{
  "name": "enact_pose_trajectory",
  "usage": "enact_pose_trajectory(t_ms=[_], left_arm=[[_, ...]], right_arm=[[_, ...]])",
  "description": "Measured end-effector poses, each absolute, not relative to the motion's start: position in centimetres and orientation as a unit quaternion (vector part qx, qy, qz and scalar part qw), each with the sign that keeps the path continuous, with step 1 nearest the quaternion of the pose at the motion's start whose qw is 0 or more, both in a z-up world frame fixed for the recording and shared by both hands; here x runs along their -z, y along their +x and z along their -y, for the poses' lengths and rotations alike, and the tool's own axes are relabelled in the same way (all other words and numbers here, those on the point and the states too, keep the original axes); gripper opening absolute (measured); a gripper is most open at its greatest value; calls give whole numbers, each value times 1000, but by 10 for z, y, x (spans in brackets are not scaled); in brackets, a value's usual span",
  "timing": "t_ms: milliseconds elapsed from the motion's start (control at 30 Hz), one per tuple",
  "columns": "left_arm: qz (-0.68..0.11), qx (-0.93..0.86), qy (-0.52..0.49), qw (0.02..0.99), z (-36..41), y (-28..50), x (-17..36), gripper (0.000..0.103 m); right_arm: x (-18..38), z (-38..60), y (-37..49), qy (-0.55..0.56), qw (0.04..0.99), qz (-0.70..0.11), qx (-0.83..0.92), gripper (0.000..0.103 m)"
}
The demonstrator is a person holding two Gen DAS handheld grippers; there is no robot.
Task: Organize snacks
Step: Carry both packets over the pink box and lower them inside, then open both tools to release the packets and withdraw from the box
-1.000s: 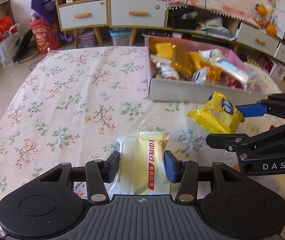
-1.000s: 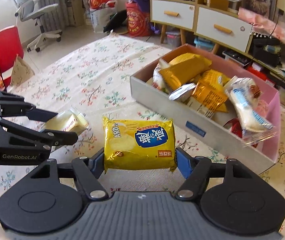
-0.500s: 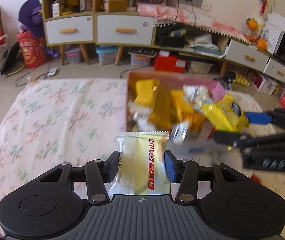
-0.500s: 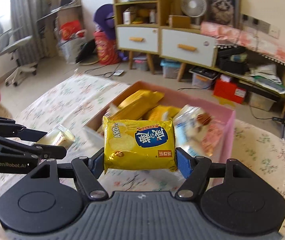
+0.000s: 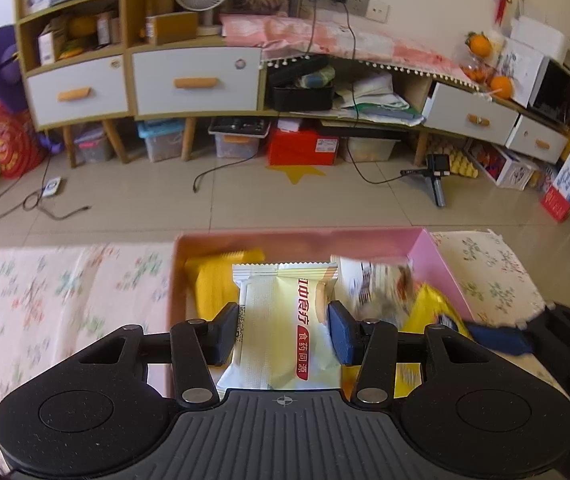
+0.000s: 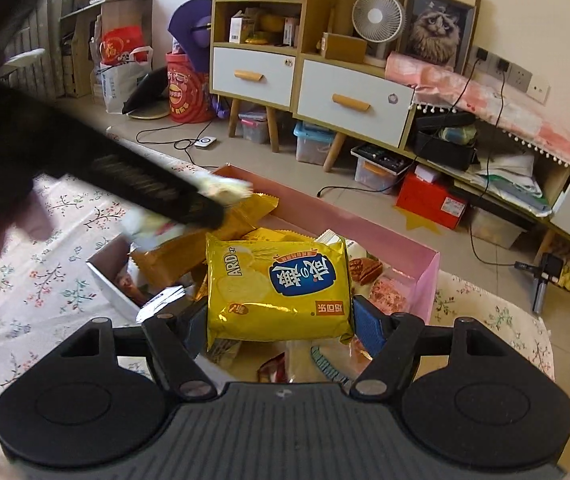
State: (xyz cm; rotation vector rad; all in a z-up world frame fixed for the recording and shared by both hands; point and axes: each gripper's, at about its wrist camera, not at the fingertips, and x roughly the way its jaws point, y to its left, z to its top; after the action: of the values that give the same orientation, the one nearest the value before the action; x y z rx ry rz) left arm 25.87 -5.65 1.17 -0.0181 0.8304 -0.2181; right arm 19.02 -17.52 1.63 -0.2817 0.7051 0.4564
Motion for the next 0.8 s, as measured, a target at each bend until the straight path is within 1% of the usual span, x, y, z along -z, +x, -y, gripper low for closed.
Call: enact_pose_trajectory(t_ms=[167, 367, 433, 467, 533, 600, 633, 800], left_arm=[[-405, 114, -13, 907, 66, 285, -2, 46], [-414, 139, -24, 899, 73, 298, 9, 47], [-409, 137, -19, 902, 74, 296, 9, 48], [-407, 136, -18, 903, 75, 295, 8, 50], [-405, 135, -18, 904, 74, 292, 7, 58], [-403, 134, -18, 905, 73, 290, 5, 62], [-402, 133, -17, 906, 72, 288, 4, 65], [-395, 142, -19, 908, 66, 275, -7, 72]], right_arm=[[-14, 177, 193, -134, 904, -341, -222, 71], [-17, 180, 193, -121, 908, -335, -222, 72], [-17, 180, 193, -120, 907, -335, -225, 74], [-18, 180, 192, -119, 907, -335, -226, 75], [-18, 181, 192, -118, 906, -336, -229, 78], [-19, 182, 191, -115, 906, -337, -230, 82], [-20, 183, 191, -115, 906, -337, -229, 82], [-23, 184, 190, -110, 905, -343, -229, 86]])
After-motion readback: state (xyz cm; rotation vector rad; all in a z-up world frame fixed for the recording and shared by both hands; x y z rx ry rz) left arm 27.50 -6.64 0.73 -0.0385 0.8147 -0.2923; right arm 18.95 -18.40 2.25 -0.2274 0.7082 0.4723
